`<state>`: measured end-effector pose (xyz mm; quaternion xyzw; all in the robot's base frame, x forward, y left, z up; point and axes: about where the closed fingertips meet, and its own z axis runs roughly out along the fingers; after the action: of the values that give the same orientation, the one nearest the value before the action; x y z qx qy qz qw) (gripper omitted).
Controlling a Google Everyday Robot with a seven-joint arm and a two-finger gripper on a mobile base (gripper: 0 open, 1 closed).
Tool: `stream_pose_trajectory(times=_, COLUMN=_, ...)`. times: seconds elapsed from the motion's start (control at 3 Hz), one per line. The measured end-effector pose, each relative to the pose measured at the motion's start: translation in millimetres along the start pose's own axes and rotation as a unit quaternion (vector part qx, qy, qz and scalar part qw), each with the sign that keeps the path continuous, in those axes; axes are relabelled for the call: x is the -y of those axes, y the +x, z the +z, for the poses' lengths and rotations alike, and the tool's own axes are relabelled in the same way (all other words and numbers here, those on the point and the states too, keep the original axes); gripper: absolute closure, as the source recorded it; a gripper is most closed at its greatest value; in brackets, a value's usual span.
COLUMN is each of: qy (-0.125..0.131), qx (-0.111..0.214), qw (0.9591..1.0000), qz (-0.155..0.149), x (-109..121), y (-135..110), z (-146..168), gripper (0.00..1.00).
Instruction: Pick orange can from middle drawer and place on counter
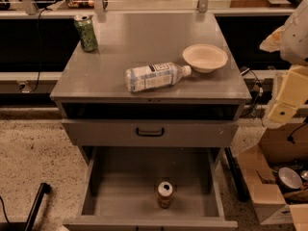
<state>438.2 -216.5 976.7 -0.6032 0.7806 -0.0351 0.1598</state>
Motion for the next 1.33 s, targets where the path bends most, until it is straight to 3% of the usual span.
stream_pose_trajectory(times=0.33, qy=0.000, qx=0.000, qw=1.0000, qz=0.000, x=0.0, y=0.0, z=0.0, gripper=0.00)
stream_pose_trajectory(times=0.67, qy=-0.020, qx=-0.003, qw=0.9994, qz=0.027, x=-1.4, y=6.6, z=12.6, gripper=0.00)
stream_pose_trajectory(times=1.0, qy=-0.022, qx=0.036, qw=0.9977, qz=0.053, x=-36.1, y=-4.8, z=13.4, gripper=0.00)
stream_pose_trajectory(times=1.33, qy=0.024, qx=0.090, qw=0.9942, qz=0.054, x=-46.5, y=-1.0, z=15.5, gripper=0.00)
